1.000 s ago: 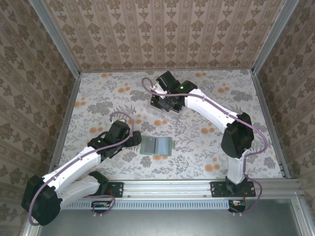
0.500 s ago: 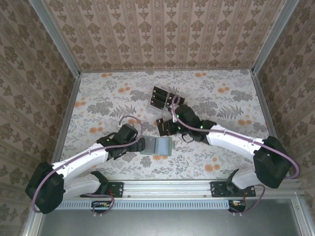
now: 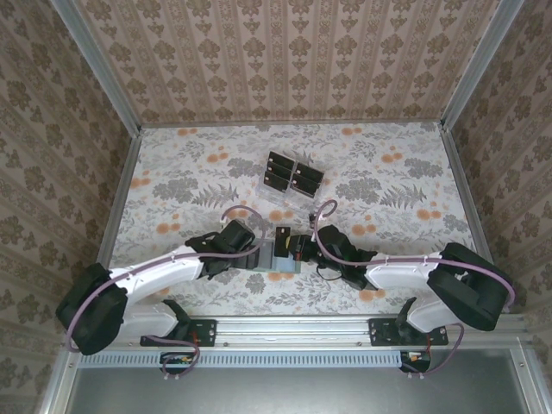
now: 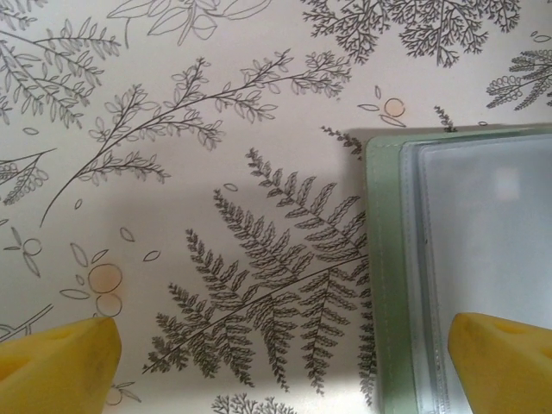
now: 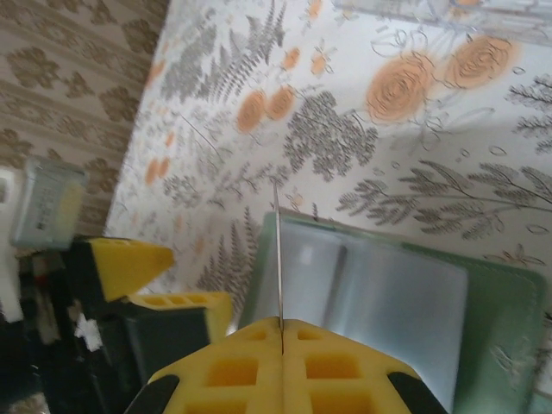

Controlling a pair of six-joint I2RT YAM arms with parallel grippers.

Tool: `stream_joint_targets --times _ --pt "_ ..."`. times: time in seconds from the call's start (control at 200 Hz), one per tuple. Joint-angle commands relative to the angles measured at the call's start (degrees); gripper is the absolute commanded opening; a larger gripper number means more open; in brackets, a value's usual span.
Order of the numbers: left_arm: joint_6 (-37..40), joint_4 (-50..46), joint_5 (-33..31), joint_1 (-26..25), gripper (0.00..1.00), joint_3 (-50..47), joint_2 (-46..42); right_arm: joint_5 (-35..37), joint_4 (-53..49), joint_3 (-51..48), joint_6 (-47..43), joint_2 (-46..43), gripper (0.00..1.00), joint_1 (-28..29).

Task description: Put the credit cards into the card holder

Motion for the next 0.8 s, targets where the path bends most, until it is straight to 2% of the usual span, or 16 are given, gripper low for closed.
stream_joint_targets --times 0.0,0.275,0.795 --pt "2.15 1.14 -1.98 -0.74 1.00 2.42 1.88 3.03 9.31 -1.92 3.46 2.19 0.00 0.71" --pt "2.16 0.99 -3.69 -1.74 1.00 3.02 4.85 5.06 13.49 -3.85 5.86 4.73 0.00 1.64" --pt "-1.70 -3.13 -7.06 -2.33 1.00 1.88 7.29 6.86 14.80 -5.30 7.17 6.52 0.00 2.05"
